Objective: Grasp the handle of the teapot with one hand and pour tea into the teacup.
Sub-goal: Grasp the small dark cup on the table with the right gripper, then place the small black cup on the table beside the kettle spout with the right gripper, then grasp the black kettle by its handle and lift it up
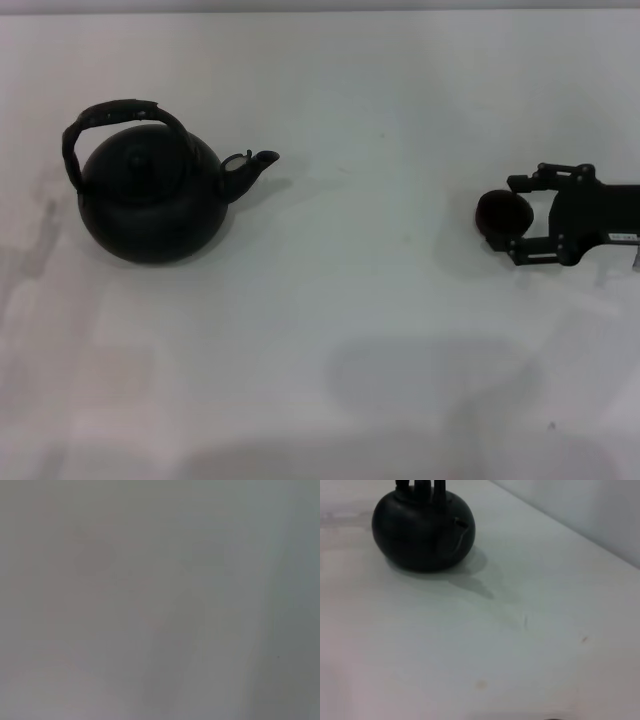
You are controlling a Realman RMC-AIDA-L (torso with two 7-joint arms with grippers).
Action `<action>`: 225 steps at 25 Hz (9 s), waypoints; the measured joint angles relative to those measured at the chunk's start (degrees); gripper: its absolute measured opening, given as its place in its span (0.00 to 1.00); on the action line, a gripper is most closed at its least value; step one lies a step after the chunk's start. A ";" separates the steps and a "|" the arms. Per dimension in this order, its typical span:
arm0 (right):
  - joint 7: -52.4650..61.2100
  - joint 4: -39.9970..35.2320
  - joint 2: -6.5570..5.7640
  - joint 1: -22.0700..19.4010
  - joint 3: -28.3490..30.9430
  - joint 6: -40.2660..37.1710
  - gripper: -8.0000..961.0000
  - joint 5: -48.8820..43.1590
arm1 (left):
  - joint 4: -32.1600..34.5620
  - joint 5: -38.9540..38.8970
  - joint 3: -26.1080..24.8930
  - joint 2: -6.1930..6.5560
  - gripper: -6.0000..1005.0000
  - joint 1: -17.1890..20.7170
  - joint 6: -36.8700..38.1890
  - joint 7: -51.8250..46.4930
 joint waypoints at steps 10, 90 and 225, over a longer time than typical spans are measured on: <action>0.21 0.38 0.27 0.56 -2.91 -1.60 0.87 0.45 | 0.08 0.00 0.00 -0.13 0.86 -0.26 0.01 0.03; 8.01 -0.83 0.85 7.88 -36.14 -13.80 0.79 17.31 | 1.07 2.77 0.00 -0.11 0.86 0.17 1.52 1.01; -4.17 2.63 0.09 -3.16 -16.53 -4.26 0.89 32.55 | 49.78 45.21 8.93 0.38 0.18 -5.21 -30.35 -50.35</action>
